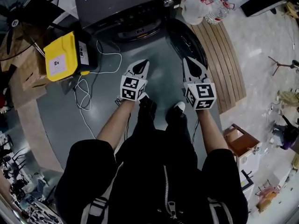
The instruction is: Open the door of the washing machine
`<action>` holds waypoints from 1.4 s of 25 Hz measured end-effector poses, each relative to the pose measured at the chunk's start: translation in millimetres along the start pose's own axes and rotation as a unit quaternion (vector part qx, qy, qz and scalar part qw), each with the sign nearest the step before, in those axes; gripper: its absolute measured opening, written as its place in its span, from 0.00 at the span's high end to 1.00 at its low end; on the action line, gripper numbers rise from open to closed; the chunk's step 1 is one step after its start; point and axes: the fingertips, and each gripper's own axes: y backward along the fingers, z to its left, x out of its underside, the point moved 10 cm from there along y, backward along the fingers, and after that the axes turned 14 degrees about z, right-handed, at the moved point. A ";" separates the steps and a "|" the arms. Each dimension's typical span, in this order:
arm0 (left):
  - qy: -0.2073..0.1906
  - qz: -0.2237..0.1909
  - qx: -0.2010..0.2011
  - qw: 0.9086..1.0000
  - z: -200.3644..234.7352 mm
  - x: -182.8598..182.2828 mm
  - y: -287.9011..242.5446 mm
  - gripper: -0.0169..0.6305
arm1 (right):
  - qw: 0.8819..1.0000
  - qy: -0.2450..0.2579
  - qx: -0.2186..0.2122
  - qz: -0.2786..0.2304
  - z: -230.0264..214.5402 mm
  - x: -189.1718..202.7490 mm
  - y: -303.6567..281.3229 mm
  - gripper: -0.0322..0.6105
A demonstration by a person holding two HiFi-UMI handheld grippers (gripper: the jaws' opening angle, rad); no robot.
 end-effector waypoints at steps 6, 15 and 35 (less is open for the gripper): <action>-0.029 -0.046 -0.040 0.998 41.8 -32.3 74.4 0.97 | 0.999 0.028 -0.031 -0.031 55.8 -50.9 -14.4 0.95; -0.012 -0.102 -0.094 0.990 75.2 -69.2 148.7 0.97 | 0.994 0.057 -0.070 -0.060 83.8 -101.7 -23.4 0.95; -0.009 -0.138 -0.138 0.981 59.6 -108.7 165.4 0.97 | 0.986 0.097 -0.112 -0.079 65.3 -129.2 -31.7 0.95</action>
